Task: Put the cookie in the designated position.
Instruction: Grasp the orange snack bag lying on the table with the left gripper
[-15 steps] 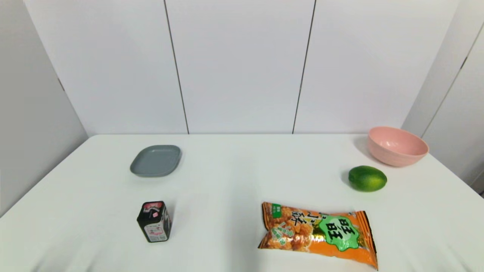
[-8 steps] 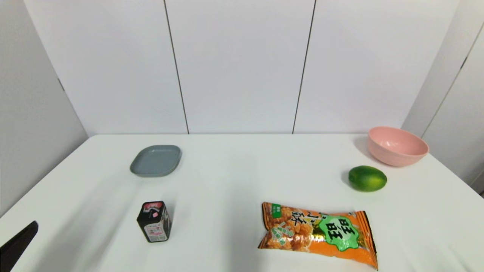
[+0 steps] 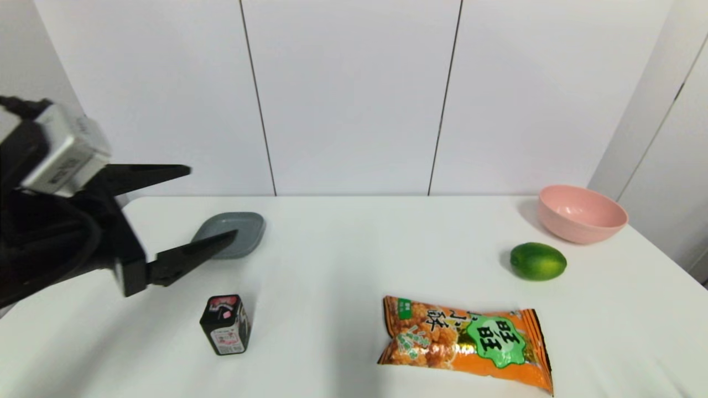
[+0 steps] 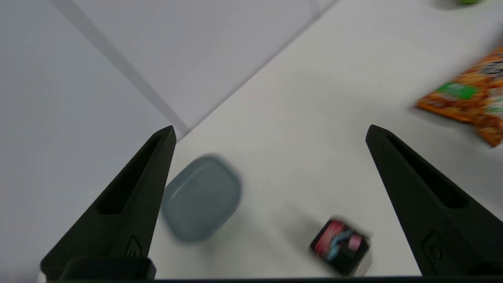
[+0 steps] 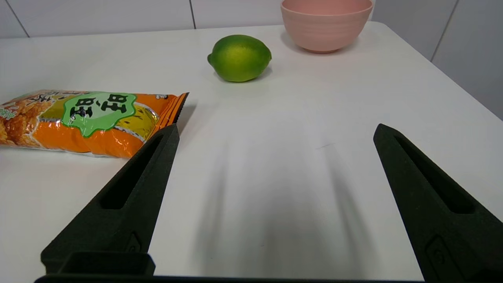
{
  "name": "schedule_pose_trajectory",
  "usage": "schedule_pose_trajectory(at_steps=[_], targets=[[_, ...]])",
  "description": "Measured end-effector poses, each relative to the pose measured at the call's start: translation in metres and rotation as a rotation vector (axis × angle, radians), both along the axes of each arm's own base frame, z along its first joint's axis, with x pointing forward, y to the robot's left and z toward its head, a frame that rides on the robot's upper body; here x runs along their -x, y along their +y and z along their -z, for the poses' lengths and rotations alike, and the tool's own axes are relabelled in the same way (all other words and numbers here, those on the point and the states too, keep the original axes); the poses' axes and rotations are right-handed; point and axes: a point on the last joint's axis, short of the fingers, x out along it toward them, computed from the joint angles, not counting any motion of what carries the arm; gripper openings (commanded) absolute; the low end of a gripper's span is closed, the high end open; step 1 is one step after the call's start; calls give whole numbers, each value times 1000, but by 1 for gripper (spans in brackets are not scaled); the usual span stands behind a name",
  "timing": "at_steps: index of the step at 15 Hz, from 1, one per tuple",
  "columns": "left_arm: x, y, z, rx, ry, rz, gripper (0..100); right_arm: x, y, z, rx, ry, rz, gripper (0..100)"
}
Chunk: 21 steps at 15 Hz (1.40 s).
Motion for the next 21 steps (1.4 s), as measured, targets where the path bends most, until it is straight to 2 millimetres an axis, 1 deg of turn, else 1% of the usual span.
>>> schedule_pose_trajectory(at_steps=[2, 5, 7, 10, 13, 17, 21], targets=[[-26, -41, -6, -39, 42, 154, 100, 0, 0, 0, 0, 0, 0, 100], [-51, -102, -2, -112, 121, 321, 100, 0, 0, 0, 0, 0, 1, 100], [-62, -135, 5, -177, 142, 403, 100, 0, 0, 0, 0, 0, 0, 100], [-69, -176, 27, -267, 193, 503, 100, 0, 0, 0, 0, 0, 0, 100], [-74, -209, 51, -338, 220, 572, 100, 0, 0, 0, 0, 0, 0, 100], [-83, -237, 83, -416, 279, 619, 100, 0, 0, 0, 0, 0, 0, 100], [-94, -264, 107, -438, 304, 641, 100, 0, 0, 0, 0, 0, 0, 100]])
